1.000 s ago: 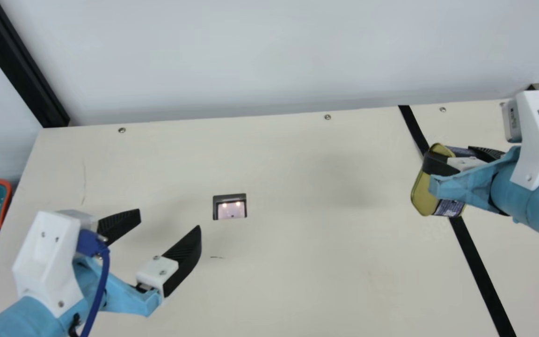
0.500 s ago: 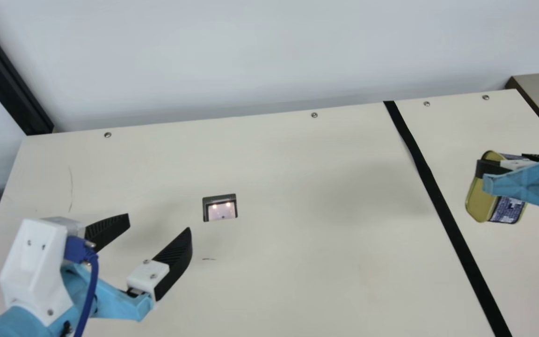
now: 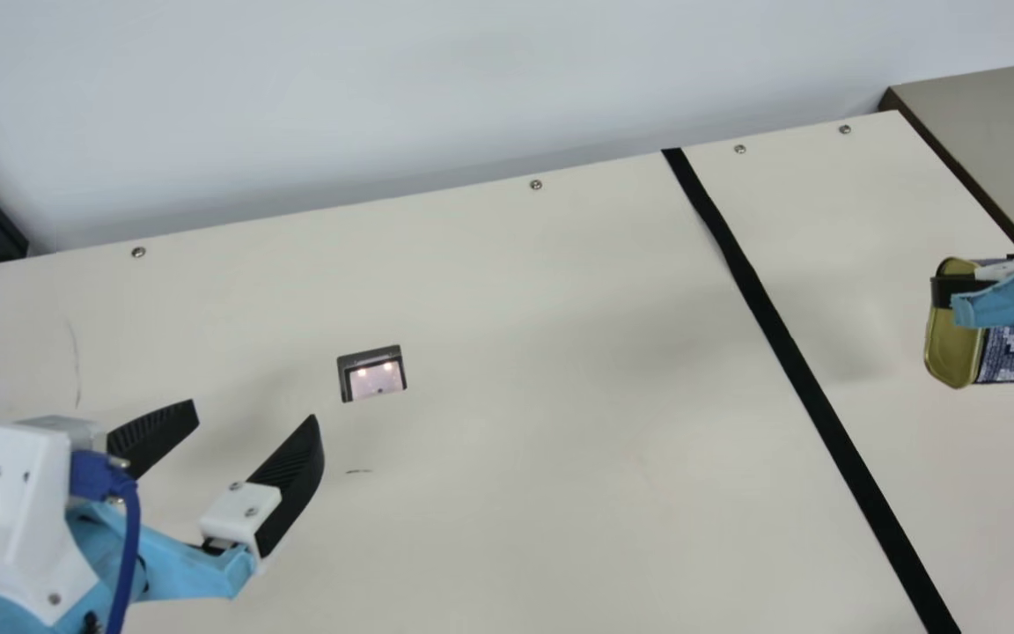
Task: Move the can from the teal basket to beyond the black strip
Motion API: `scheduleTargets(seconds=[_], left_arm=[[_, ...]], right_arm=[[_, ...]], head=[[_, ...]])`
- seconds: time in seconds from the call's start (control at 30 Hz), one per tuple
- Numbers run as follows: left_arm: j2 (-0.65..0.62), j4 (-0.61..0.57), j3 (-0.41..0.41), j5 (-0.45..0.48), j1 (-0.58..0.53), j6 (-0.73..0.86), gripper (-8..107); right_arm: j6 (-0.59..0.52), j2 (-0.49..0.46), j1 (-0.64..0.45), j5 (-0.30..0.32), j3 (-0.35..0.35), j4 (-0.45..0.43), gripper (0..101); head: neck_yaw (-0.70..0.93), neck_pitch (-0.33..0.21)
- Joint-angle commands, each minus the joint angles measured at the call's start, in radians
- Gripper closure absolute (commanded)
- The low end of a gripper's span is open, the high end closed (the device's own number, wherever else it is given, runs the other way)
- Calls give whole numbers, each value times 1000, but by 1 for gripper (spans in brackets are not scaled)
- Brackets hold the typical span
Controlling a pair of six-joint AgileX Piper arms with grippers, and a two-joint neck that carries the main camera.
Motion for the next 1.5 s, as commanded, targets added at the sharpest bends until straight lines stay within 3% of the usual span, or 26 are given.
scheduleTargets(seconds=[0.0, 0.4, 0.93, 0.97, 1.0, 1.27, 1.47], left_arm=[[0, 0, 0, 0, 0, 0, 9], [0, 0, 0, 0, 0, 0, 9], [0, 0, 0, 0, 0, 0, 9], [0, 0, 0, 0, 0, 0, 9], [0, 0, 0, 0, 0, 0, 9], [0, 0, 0, 0, 0, 0, 9], [0, 0, 0, 0, 0, 0, 9]], right_arm=[[-17, 7, -5, 5, 0, -8, 101], [-37, 50, 0, -11, 28, -76, 101], [44, 145, 52, -51, 25, -289, 101], [52, 150, 56, -56, 25, -299, 81], [62, 154, 61, -59, 25, -309, 0], [119, 156, 88, -61, 24, -337, 0], [94, 107, 102, -36, 11, -250, 0]], head=[[-11, -2], [-11, -2], [-11, -2], [-11, -2], [-11, -2], [-11, -2], [-11, -2]])
